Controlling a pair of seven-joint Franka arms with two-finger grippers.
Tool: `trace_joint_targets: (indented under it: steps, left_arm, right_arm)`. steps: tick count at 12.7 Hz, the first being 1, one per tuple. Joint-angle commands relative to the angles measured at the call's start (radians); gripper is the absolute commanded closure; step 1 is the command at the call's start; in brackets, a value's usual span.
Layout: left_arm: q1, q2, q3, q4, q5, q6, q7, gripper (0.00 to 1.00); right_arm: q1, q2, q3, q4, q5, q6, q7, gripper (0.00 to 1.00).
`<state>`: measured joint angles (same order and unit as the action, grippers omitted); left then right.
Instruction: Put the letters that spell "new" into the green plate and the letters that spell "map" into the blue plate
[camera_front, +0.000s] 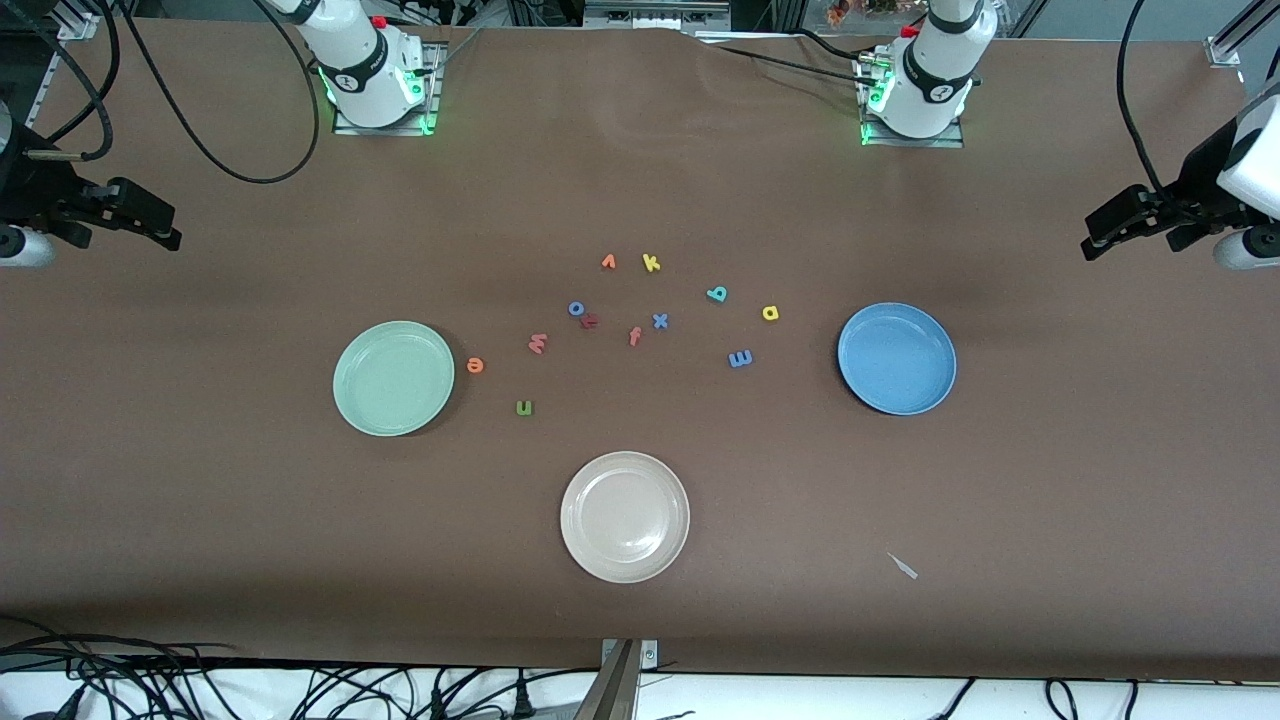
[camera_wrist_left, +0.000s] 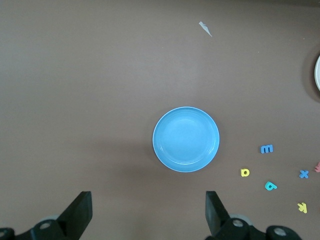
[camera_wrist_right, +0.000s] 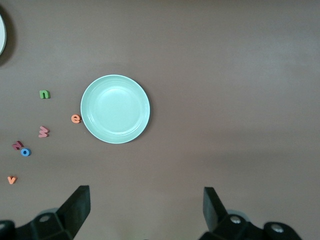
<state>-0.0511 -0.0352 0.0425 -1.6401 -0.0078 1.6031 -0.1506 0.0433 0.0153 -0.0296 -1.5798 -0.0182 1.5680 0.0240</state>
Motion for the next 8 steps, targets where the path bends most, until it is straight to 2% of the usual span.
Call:
trace_joint_targets:
  steps: [1, 8]
  left_arm:
    - [0.008, 0.008, 0.0, 0.023, 0.019, -0.02, 0.017, 0.0]
    - [0.01, 0.006, -0.001, 0.016, 0.019, -0.022, 0.017, 0.0]
  right_arm:
    - [0.0, 0.002, -0.001, 0.011, 0.001, -0.014, -0.013, 0.0]
    - [0.001, -0.001, 0.007, 0.011, 0.003, -0.014, -0.013, 0.0]
